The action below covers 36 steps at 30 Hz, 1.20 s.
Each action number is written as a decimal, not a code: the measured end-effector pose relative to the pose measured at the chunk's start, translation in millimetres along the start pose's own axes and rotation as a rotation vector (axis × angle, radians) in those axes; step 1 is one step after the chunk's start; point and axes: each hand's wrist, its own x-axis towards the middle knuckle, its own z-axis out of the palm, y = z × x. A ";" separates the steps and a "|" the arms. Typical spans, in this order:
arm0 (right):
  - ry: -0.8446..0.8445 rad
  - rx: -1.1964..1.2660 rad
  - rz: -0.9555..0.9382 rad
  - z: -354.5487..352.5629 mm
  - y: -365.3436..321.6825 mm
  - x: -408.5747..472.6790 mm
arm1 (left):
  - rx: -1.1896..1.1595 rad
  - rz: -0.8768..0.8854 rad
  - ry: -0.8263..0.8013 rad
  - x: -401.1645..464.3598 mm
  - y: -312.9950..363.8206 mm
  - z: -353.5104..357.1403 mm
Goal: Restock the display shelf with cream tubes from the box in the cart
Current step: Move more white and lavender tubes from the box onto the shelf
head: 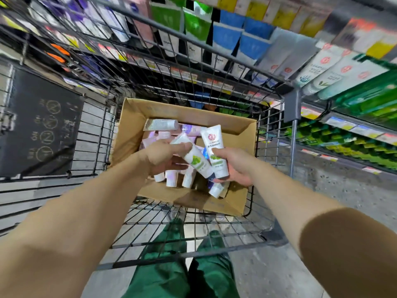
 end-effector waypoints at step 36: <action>0.441 0.451 -0.931 -281.2 49.2 -420.3 | 0.443 0.496 -0.601 -165.7 163.7 473.4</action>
